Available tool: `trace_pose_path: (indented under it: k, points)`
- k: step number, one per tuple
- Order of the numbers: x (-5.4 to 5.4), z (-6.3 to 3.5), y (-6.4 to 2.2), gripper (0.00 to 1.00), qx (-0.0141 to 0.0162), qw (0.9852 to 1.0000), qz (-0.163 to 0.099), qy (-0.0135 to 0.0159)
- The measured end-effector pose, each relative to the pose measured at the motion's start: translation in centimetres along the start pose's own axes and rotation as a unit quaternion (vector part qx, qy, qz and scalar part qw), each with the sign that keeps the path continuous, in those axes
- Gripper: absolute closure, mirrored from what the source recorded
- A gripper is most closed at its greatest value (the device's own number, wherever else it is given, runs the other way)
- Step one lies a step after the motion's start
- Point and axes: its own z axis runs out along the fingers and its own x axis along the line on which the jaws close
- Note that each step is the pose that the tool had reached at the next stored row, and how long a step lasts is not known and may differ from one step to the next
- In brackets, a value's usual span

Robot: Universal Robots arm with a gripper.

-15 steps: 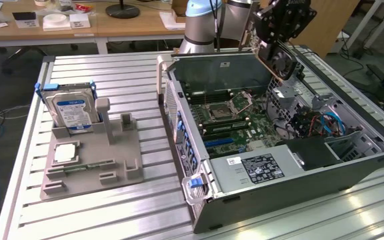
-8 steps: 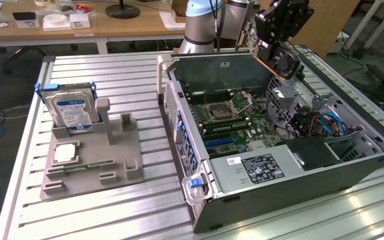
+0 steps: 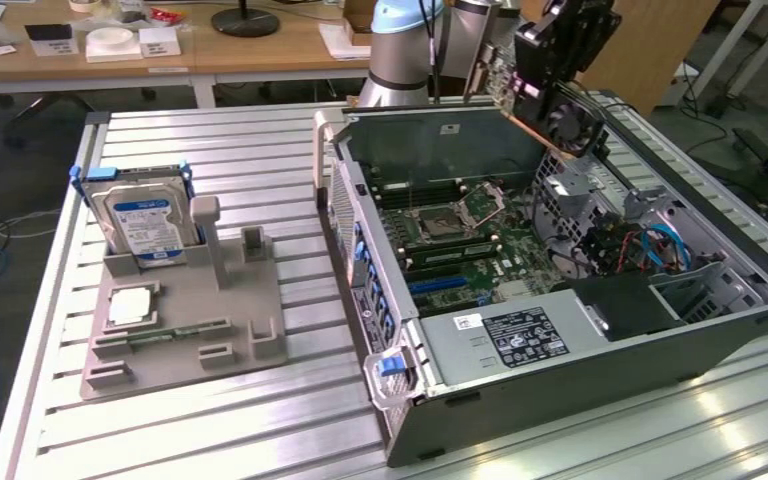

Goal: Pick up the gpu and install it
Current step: 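Insert the gpu into the slot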

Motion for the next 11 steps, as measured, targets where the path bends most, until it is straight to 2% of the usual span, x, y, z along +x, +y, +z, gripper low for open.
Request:
trace_pose_path:
  k: [6, 11]
  points:
    - [0.0, 0.0, 0.0, 0.72, -0.0011, 0.9989, -0.046, 0.001]
    - [0.0, 0.0, 0.0, 0.72, -0.0021, 0.9964, -0.085, 0.0018]
